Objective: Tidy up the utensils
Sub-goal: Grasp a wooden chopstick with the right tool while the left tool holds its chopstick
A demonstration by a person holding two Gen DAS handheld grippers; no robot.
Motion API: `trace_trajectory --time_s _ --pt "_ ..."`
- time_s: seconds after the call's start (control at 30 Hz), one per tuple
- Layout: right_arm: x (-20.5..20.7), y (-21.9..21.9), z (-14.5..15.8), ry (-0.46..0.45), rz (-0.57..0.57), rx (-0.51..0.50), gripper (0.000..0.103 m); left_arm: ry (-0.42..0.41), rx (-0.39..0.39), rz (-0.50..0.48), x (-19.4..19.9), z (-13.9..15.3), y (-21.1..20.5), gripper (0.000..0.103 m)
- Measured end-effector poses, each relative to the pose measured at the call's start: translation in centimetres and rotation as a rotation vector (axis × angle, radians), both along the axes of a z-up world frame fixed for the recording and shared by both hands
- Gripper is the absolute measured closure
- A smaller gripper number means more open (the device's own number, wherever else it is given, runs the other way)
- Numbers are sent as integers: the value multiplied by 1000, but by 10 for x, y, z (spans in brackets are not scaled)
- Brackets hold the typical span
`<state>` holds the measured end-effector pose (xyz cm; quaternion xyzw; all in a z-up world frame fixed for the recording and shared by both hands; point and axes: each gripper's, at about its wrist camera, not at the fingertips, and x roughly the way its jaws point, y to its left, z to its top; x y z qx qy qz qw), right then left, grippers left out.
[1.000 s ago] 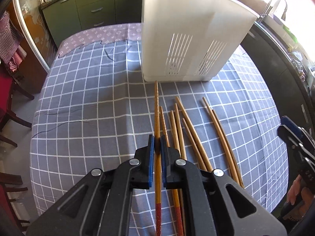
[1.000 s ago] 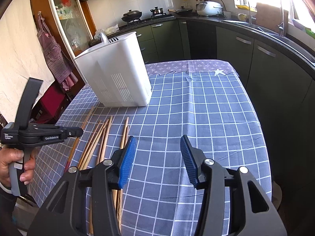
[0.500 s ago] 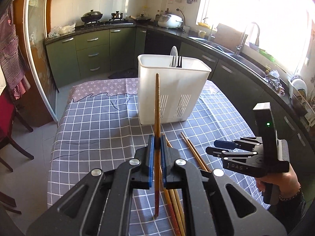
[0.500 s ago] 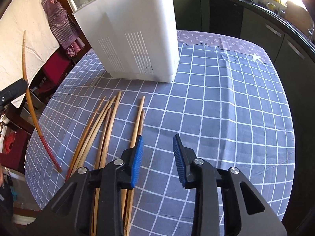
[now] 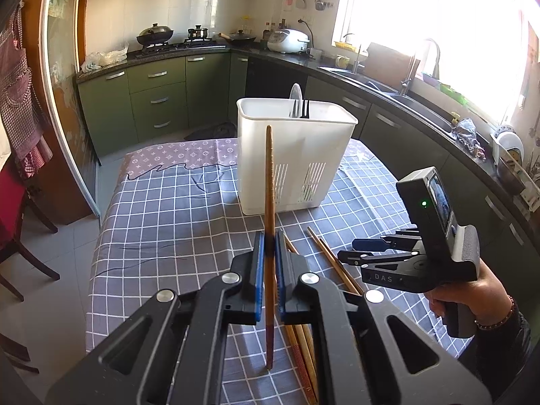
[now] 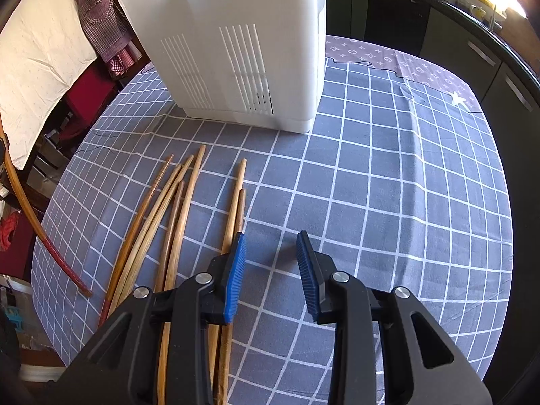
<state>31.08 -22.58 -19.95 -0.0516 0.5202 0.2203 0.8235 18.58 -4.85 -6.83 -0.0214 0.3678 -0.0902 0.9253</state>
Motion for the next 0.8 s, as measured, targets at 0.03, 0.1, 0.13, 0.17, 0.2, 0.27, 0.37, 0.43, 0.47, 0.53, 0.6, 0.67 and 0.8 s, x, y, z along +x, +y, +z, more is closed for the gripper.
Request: trace_trajectory --time_s 0.03,0.1,0.13,0.17,0.2,0.27,0.37,0.43,0.47,0.53,0.6,0.67,0.8 --pt "0 0 1 -3 0 4 71 0 -1 0 0 0 0 97" --pt "-2 0 4 -5 1 10 71 2 0 0 1 -2 0 97" --pt "-3 1 5 -5 7 10 71 3 -2 0 1 -2 1 97" --pt "-4 1 5 -4 12 10 71 4 -2 0 1 -3 1 97" --pt "-5 2 5 -2 15 8 71 5 -1 -1 1 -3 1 97" --pt "-5 4 3 4 21 -6 71 5 -1 0 1 -3 1 97" --pt "-4 4 -1 13 28 -7 71 7 -2 -2 1 -4 0 97" --pt "-4 4 -1 12 35 -19 71 7 0 -1 2 -4 0 97" --pt "-5 3 -1 11 34 -25 71 9 -1 -3 1 -4 1 97" --pt "-7 5 0 8 42 -30 71 9 -2 -3 1 -5 1 97" --pt "-11 8 -1 3 58 -44 71 10 -2 -4 2 -5 1 97" --pt "-12 11 -3 -2 61 -74 71 11 -2 -3 2 -5 1 97" --pt "-12 7 -1 -11 37 -84 72 14 1 -7 1 -6 1 97"
